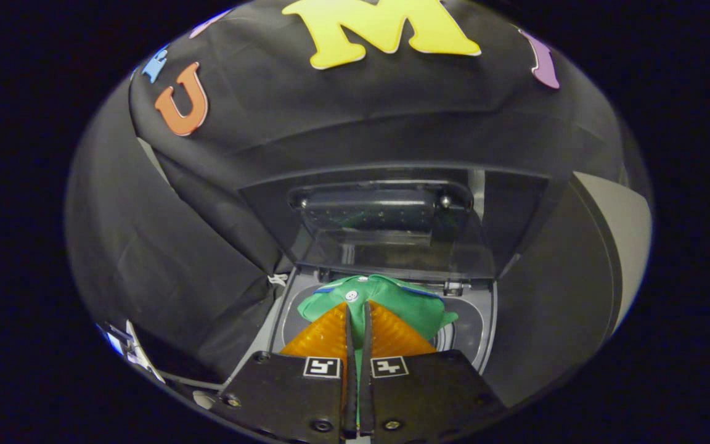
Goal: Put the clothes into the washing machine and then close the washing machine lid.
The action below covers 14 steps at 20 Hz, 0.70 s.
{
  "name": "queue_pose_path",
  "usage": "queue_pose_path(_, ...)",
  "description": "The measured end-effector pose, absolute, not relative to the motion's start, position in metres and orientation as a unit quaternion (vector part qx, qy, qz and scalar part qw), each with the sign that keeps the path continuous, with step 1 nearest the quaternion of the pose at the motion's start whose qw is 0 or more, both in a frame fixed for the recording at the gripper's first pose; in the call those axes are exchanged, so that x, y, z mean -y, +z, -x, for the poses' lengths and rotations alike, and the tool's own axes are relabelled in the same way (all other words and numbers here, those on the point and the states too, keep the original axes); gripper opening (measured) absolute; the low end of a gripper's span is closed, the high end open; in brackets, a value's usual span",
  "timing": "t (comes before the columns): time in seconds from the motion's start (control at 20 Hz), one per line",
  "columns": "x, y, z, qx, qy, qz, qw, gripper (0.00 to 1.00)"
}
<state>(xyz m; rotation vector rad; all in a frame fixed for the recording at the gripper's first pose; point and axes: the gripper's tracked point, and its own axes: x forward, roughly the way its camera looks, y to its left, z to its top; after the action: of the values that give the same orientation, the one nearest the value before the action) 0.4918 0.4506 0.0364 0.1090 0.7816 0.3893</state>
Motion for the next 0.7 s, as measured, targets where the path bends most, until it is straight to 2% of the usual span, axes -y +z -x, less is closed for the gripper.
queue_pose_path(0.35,-0.451,0.004,-0.493,-0.417,0.167,-0.042,0.892,0.05)
queue_pose_path(0.7,-0.453,0.007,-0.492,-0.417,0.158,-0.035,0.894,0.05)
